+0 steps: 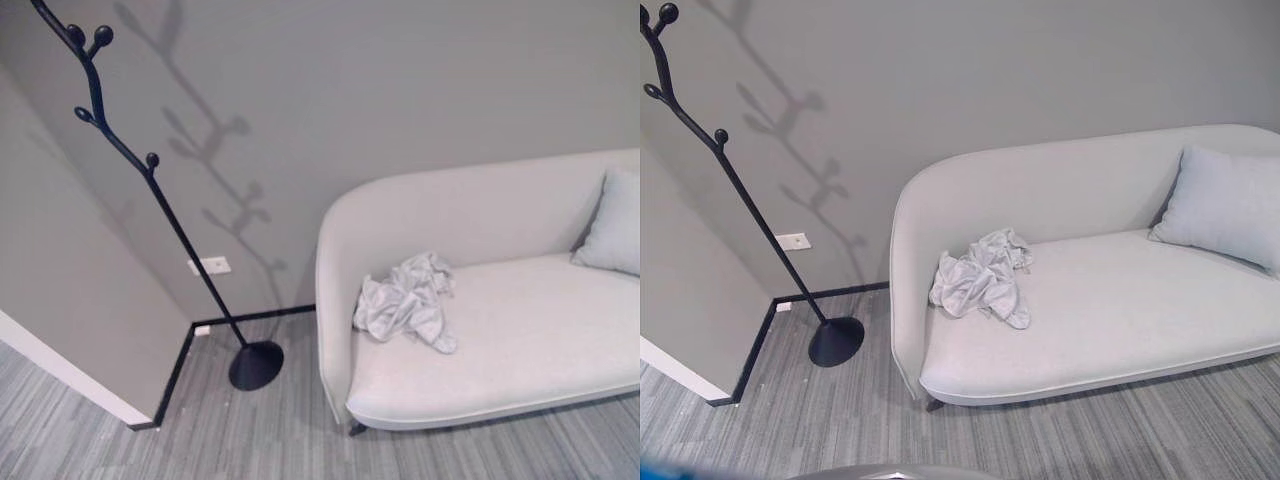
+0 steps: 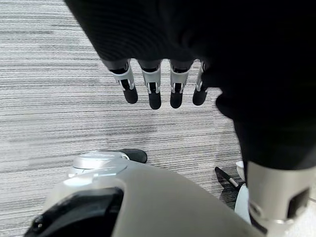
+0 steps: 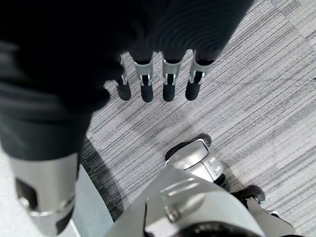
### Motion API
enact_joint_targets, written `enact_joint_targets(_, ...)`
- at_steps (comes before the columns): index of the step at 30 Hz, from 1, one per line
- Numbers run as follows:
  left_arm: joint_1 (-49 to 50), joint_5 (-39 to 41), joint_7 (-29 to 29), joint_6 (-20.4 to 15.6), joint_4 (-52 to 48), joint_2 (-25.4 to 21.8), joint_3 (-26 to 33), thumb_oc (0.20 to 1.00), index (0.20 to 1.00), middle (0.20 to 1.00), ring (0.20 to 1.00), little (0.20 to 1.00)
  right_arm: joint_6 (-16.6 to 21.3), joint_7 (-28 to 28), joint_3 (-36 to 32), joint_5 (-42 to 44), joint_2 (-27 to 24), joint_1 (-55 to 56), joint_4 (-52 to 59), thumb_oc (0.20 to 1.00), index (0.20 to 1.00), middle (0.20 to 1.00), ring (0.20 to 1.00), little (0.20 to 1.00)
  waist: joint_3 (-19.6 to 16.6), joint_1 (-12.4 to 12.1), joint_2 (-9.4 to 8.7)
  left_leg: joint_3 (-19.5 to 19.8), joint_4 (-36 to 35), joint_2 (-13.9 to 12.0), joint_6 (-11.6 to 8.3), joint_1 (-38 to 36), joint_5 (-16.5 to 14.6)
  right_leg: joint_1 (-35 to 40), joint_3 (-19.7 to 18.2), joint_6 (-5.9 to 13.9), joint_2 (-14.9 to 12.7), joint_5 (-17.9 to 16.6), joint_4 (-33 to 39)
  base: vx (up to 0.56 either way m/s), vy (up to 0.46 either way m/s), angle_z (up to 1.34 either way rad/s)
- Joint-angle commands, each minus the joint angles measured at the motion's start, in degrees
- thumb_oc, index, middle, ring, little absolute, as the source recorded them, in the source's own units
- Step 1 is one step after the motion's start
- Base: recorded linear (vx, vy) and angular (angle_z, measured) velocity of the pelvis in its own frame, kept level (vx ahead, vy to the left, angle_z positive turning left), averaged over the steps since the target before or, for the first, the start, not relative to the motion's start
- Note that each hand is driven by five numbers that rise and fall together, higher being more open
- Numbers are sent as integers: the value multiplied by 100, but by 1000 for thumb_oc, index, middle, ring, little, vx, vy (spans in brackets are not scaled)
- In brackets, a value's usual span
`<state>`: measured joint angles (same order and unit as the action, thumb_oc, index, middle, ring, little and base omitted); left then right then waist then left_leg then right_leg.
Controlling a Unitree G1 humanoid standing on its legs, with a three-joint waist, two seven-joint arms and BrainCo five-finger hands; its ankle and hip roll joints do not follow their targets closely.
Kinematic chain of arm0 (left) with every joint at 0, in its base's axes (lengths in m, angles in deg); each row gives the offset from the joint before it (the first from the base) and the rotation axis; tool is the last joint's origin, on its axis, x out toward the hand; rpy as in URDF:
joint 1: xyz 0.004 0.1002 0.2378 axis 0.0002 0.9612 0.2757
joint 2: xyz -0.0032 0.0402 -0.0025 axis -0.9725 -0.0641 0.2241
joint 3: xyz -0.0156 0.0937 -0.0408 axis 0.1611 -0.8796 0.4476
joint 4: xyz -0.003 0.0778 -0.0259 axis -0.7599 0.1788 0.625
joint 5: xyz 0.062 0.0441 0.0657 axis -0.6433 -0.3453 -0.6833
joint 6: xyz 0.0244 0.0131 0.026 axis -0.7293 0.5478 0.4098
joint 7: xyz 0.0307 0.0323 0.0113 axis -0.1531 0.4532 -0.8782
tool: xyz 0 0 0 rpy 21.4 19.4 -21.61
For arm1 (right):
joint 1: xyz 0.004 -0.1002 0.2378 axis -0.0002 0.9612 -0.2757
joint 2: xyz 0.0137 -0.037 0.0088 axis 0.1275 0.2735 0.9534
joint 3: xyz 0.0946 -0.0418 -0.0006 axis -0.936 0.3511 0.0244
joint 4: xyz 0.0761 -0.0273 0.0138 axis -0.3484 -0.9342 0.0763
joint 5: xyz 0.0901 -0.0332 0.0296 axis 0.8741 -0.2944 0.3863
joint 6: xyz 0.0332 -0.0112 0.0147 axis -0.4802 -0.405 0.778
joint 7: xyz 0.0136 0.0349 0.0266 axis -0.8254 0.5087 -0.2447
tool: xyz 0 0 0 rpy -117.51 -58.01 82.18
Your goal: Hang the clothes on the sofa on the clothes rack.
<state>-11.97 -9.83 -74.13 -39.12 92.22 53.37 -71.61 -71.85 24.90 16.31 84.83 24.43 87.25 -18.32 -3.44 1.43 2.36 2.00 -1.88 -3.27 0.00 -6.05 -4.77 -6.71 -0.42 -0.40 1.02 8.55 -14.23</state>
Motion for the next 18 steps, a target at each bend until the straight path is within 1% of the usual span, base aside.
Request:
enact_joint_targets(1, -263, -126, 5, -121, 165, -39, 286, 1000, 1000, 1000, 1000, 1000, 75, 43, 94, -34, 112, -301, -252, 1000, 1000, 1000, 1000, 1000, -57, 37, -430, 224, -312, 280, -88, -248, 29, 1332, -269, 464, -238, -671, 1802, 0, 0, 0)
enact_joint_targets(8, -247, 68, -9, -100, 236, -76, 477, 1000, 1000, 1000, 1000, 1000, 64, 71, -33, 157, 125, -326, -301, 1000, 1000, 1000, 1000, 1000, -17, 55, -427, 194, -312, 279, -105, -230, 22, 1288, -268, 470, -235, -637, 1733, -3, -4, 0)
enact_joint_targets(9, -254, 111, -3, -90, 244, -93, 499, 1000, 1000, 1000, 1000, 1000, 61, 88, -49, 198, 135, -347, -291, 1000, 1000, 1000, 1000, 1000, 11, 67, -431, 161, -259, 253, -122, -191, 20, 1233, -303, 457, -223, -606, 1663, -35, -34, 1)
enact_joint_targets(10, -274, 142, -11, -90, 245, -110, 511, 1000, 1000, 1000, 1000, 1000, 58, 92, -58, 224, 136, -381, -287, 1000, 1000, 1000, 1000, 1000, 44, 79, -451, 119, -32, 243, -149, -47, -18, 1170, -333, 443, -224, -580, 1592, -86, -35, -1)
enact_joint_targets(11, -318, 183, -14, -99, 237, -122, 503, 1000, 1000, 1000, 1000, 1000, 64, 99, -58, 242, 131, -425, -284, 1000, 1000, 1000, 1000, 1000, 131, 98, -484, 64, 423, 275, -209, 252, -87, 1090, -373, 412, -230, -549, 1501, -166, -29, -3)
enact_joint_targets(12, -415, 238, -46, -121, 148, -140, 471, 1000, 1000, 1000, 1000, 1000, 81, 85, -38, 221, 92, -482, -253, 1000, 1000, 1000, 1000, 1000, 310, 91, -533, 20, 1138, 353, -323, 700, -18, 992, -397, 360, -247, -551, 1386, -223, -23, 0)
enact_joint_targets(13, -471, 282, -70, -131, 101, -148, 455, 1000, 1000, 1000, 1000, 1000, 96, 61, -18, 221, 74, -521, -231, 1000, 1000, 1000, 1000, 1000, 401, 94, -558, 12, 1708, 386, -375, 1125, 28, 905, -386, 327, -258, -544, 1309, -213, 13, 4)
enact_joint_targets(14, -696, 505, -254, -300, -285, -173, 359, 1000, 1000, 1000, 1000, 1000, 133, -61, -49, 191, -75, -627, -195, 1000, 1000, 1000, 1000, 1000, 668, 40, -625, 183, 2642, 270, -487, 1980, 528, 851, -386, 275, -312, -494, 1200, -124, 21, 18)
enact_joint_targets(15, -697, 505, -254, -300, -285, -172, 359, 1000, 1000, 1000, 1000, 1000, 133, -61, -50, 191, -76, -629, -196, 1000, 1000, 1000, 1000, 1000, 668, 42, -620, 189, 2660, 267, -487, 1992, 519, 848, -382, 275, -307, -493, 1198, 12, 62, 22)
enact_joint_targets(16, -721, 654, -252, -334, -361, -159, 374, 1000, 1000, 1000, 1000, 1000, 119, -69, -77, 209, -105, -618, -197, 1000, 1000, 1000, 1000, 1000, 679, 15, -660, 170, 2496, 159, -456, 2123, 433, 859, -397, 305, -364, -459, 1206, 158, 96, 19)
enact_joint_targets(17, -725, 820, -243, -349, -421, -145, 408, 1000, 1000, 1000, 1000, 1000, 110, -79, -104, 214, -128, -614, -185, 1000, 1000, 1000, 1000, 1000, 646, -6, -679, 196, 2078, 24, -415, 2138, 354, 858, -407, 368, -409, -397, 1214, 163, 94, 3)
enact_joint_targets(18, -722, 822, -243, -348, -422, -146, 407, 1000, 1000, 1000, 1000, 1000, 110, -79, -104, 214, -128, -612, -185, 1000, 1000, 1000, 1000, 1000, 660, -14, -688, 185, 2058, 29, -414, 2105, 355, 878, -414, 368, -417, -390, 1214, 232, 182, -16)
